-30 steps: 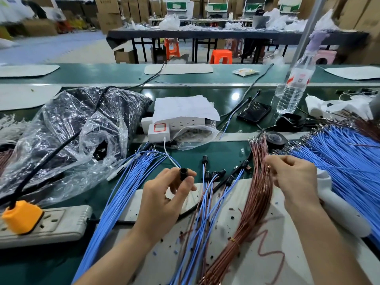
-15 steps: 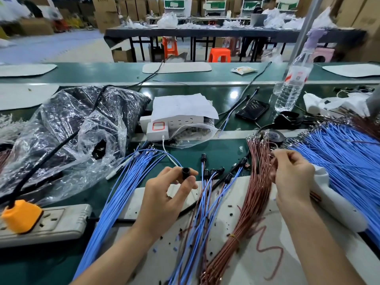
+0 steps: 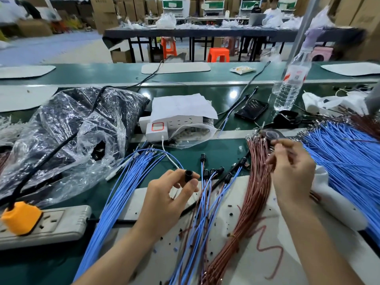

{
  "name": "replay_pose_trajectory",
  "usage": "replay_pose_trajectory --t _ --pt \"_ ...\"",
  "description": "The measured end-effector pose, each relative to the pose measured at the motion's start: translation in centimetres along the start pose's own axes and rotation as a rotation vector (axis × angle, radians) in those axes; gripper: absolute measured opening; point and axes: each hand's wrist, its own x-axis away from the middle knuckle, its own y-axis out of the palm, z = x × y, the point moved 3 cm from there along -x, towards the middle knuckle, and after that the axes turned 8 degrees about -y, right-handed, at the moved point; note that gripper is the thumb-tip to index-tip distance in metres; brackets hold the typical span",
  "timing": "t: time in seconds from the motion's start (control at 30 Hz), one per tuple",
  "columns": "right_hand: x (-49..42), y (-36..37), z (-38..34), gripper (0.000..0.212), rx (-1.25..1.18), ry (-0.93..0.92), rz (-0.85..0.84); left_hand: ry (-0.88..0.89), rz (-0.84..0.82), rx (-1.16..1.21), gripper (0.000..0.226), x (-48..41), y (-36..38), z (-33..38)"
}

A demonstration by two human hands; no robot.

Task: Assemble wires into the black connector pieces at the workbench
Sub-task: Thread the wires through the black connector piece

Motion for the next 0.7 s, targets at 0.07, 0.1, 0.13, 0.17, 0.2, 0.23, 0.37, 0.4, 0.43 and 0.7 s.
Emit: replay_pose_trajectory --t 0.07,0.1,0.13,0.17,0.2,0.23,0.37,0.4,0.43,0.7 --pt "0.2 0.2 -0.5 0.014 0.138 -0.106 -0.038 0.002 -0.005 -0.005 0.023 -0.1 0.0 0.0" --pt "0.3 0.5 0.0 0.014 0.317 -0.07 -0.128 0.002 -0.006 -0.006 0.023 -0.1 0.0 0.0" --pt "0.4 0.8 0.7 0.014 0.503 0.0 -0.241 0.001 -0.006 -0.007 0.024 0.0 0.0 0.0" --pt "0.4 0.7 1.3 0.015 0.61 0.07 -0.316 0.0 -0.007 -0.008 0.025 0.0 0.0 0.0" --pt "0.3 0.6 1.6 0.016 0.627 0.102 -0.335 0.001 -0.008 -0.01 0.025 0.0 0.0 -0.1" --pt "0.1 0.4 1.5 0.016 0.591 0.094 -0.306 0.002 -0.01 -0.012 0.025 0.0 0.1 -0.1" --pt "0.1 0.7 0.5 0.019 0.479 -0.024 -0.21 -0.008 -0.02 -0.014 0.027 0.0 0.1 -0.1" --pt "0.1 0.7 0.7 0.022 0.517 0.011 -0.248 -0.008 -0.021 -0.018 0.028 0.0 0.2 -0.1" --pt "0.1 0.7 1.0 0.026 0.542 0.051 -0.294 -0.007 -0.022 -0.023 0.029 0.0 0.2 -0.1" --pt "1.1 1.3 -1.1 0.028 0.067 -0.194 -0.396 -0.009 -0.038 -0.03 0.02 0.0 0.3 -0.5"
